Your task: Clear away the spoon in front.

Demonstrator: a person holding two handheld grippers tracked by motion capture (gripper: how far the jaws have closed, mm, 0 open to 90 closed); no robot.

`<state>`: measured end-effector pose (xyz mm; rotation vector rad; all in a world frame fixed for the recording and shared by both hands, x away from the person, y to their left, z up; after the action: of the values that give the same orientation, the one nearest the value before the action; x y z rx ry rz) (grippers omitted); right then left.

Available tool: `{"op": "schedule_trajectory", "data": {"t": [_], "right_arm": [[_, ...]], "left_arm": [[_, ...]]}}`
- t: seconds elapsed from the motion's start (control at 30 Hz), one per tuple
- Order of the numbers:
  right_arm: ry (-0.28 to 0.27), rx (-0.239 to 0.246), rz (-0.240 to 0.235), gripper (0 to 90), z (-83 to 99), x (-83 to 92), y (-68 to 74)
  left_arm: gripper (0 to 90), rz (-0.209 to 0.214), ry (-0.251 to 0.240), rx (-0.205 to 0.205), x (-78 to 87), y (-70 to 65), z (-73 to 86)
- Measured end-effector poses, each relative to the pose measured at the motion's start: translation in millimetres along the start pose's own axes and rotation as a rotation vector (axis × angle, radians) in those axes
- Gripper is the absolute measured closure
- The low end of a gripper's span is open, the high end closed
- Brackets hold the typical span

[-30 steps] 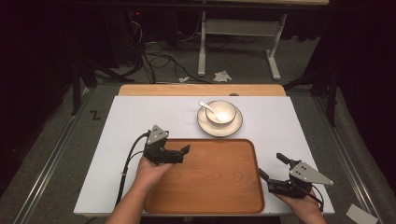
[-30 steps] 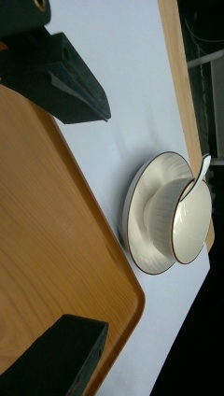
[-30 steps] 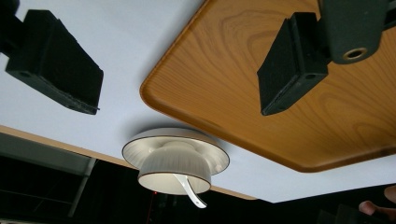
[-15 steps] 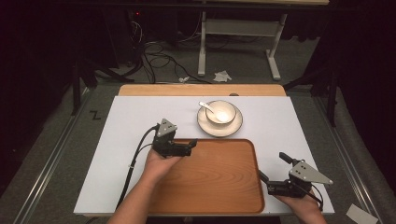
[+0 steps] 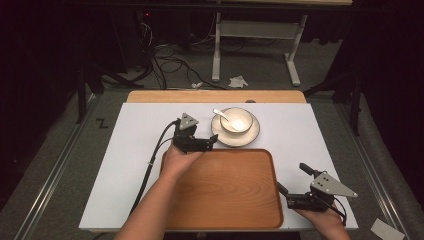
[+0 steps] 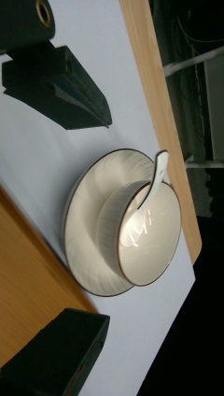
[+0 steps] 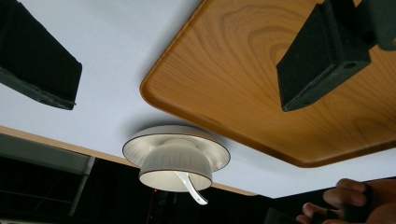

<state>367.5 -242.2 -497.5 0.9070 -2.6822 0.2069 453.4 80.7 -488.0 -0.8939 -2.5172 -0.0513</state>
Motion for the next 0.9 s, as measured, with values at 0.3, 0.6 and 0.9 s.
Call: {"op": "schedule_trajectory", "data": {"t": [0.3,0.6,0.9], "right_arm": [[-0.007,-0.007,0.000,1.4,-0.5,1.0,-1.7],[-0.005,-0.008,-0.009,1.6,0.4,0.6,-1.4],[-0.007,-0.017,-0.007,1.5,1.3,0.2,-2.5]], "left_arm": [[10.1,-0.019,0.004,-0.009,-21.7,5.4,-16.4],[15.6,-0.026,0.001,0.015,-48.8,17.1,-35.8],[69.0,-0.035,0.008,0.052,-74.9,30.3,-49.5]]}}
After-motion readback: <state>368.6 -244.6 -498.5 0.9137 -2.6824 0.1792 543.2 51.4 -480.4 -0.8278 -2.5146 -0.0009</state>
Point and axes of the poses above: each handheld gripper's, and its own axes: x roughly backward along the jaws, z roughly out of its underside, y roughly to its left, the point moved 7 cm from there along -x, roughly forward along the jaws, and after that the axes turned 2 degrees about -x, right-handed, at the moved point
